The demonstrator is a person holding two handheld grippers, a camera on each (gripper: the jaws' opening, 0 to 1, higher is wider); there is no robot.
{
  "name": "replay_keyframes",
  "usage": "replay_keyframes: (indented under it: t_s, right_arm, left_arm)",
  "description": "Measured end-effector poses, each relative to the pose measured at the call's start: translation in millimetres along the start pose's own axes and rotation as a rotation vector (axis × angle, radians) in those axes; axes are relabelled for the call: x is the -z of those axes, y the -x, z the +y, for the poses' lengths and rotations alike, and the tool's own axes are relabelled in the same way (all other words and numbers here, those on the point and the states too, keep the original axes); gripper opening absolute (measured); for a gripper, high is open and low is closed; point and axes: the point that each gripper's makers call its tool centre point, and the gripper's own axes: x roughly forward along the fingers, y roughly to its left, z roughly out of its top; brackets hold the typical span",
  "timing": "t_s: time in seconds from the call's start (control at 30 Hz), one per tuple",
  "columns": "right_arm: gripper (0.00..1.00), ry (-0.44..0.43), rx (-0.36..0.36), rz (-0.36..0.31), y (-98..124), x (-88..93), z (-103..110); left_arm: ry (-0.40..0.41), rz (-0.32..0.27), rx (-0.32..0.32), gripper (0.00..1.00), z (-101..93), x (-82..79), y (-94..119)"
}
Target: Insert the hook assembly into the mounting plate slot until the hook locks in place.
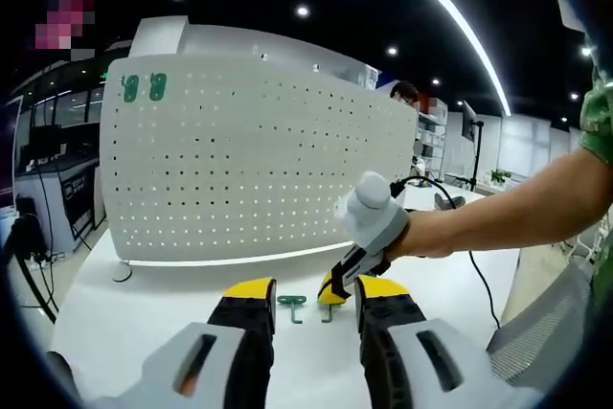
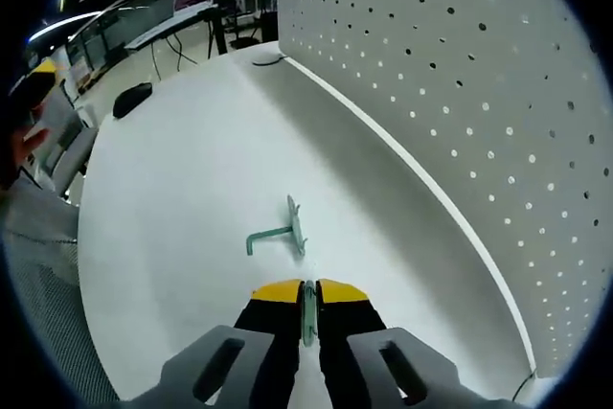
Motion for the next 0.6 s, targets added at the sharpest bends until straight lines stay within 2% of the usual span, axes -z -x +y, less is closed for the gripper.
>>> replay_keyframes:
  t_s: [0.6]
  right_arm:
    - [0.0,-0.011,0.004,-0.008,5.7,-0.5,-2.4]
  left_arm:
    - [0.0,-0.001,0.008,0.33,-1.9,0.0,-0.2]
